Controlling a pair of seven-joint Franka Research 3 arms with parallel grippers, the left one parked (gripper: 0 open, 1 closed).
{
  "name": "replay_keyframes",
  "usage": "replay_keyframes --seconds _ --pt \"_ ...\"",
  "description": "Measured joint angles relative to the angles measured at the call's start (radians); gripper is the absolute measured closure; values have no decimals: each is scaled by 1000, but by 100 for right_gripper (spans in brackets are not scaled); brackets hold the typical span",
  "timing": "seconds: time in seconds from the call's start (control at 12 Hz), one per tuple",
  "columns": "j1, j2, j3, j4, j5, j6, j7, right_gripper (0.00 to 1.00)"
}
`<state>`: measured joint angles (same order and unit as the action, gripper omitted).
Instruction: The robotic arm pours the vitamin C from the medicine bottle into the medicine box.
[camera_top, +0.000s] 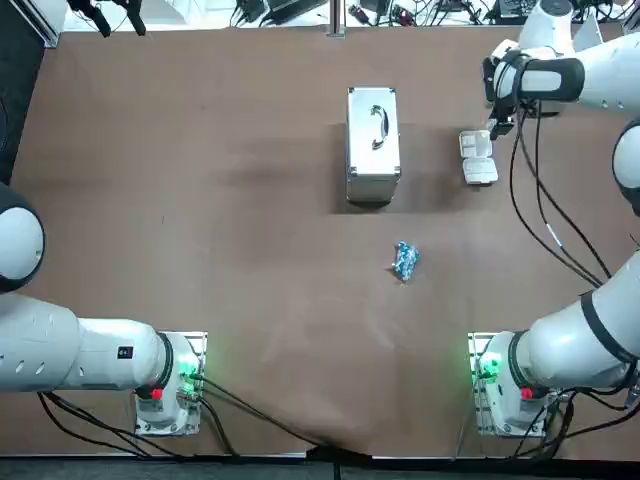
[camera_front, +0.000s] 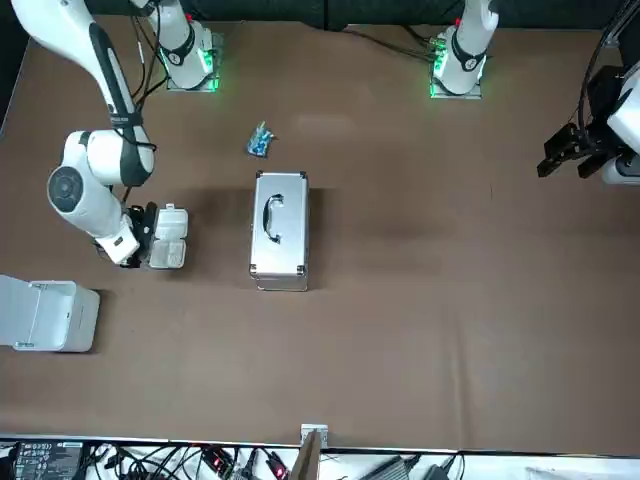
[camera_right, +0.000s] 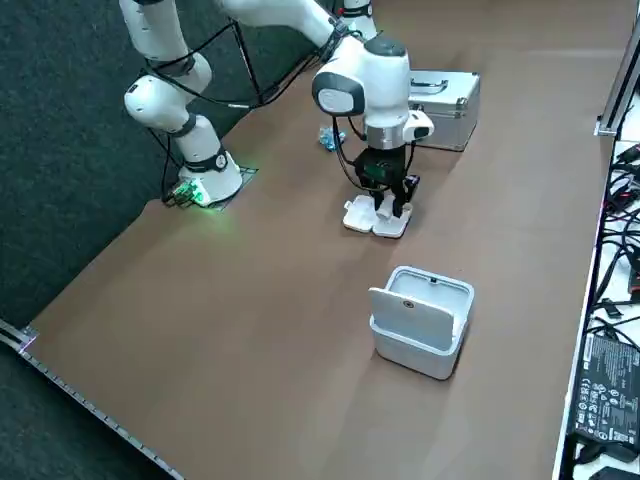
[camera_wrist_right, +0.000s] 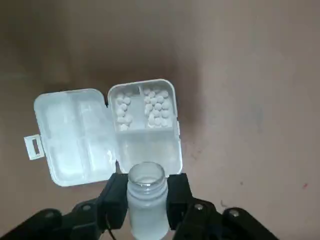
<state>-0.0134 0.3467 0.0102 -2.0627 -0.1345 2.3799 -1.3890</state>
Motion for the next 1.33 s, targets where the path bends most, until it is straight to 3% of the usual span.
replay_keyframes --seconds 0.33,0.42,1.0,1.33 --pt "45 -2 1 -1 -261 1 199 57" --pt "65 -2 3 -3 -369 1 282 57" --pt "92 0 53 -16 -639 -66 455 57" --pt "93 1 63 -29 -700 -83 468 57"
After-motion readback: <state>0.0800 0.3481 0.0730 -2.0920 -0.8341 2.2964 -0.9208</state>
